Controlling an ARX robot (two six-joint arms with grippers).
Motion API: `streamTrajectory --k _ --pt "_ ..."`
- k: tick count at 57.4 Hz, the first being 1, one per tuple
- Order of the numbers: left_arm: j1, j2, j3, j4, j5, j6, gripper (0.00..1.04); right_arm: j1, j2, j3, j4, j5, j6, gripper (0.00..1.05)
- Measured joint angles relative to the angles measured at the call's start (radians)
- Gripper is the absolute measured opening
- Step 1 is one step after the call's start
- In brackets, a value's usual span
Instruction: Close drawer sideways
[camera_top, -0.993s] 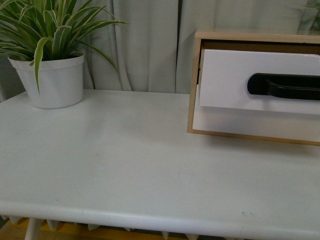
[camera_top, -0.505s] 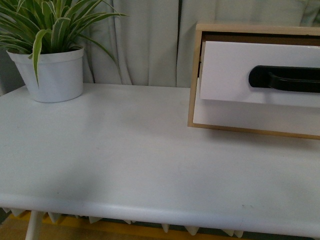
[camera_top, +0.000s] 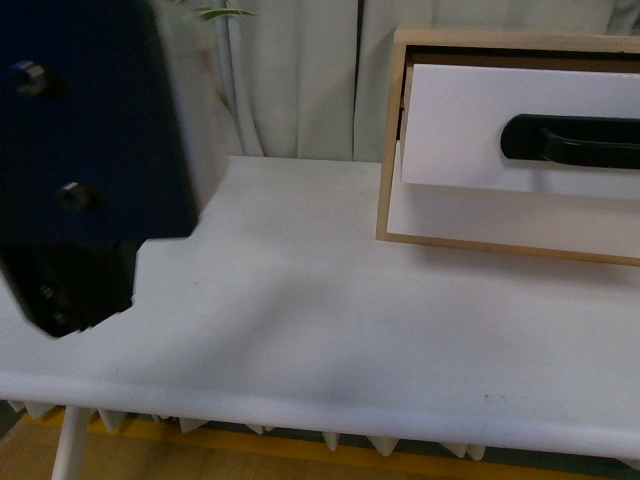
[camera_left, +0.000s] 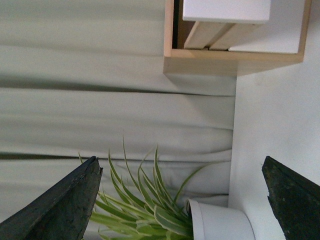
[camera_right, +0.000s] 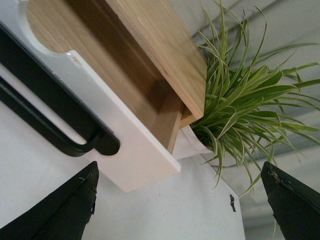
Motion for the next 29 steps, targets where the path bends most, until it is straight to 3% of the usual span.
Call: streamTrajectory --k 29 --pt "-0.172 0.282 0.410 -0.135 -0.064 0.033 0.98 -0.012 0.259 0.189 -0.029 -0.067 -0.056 0.95"
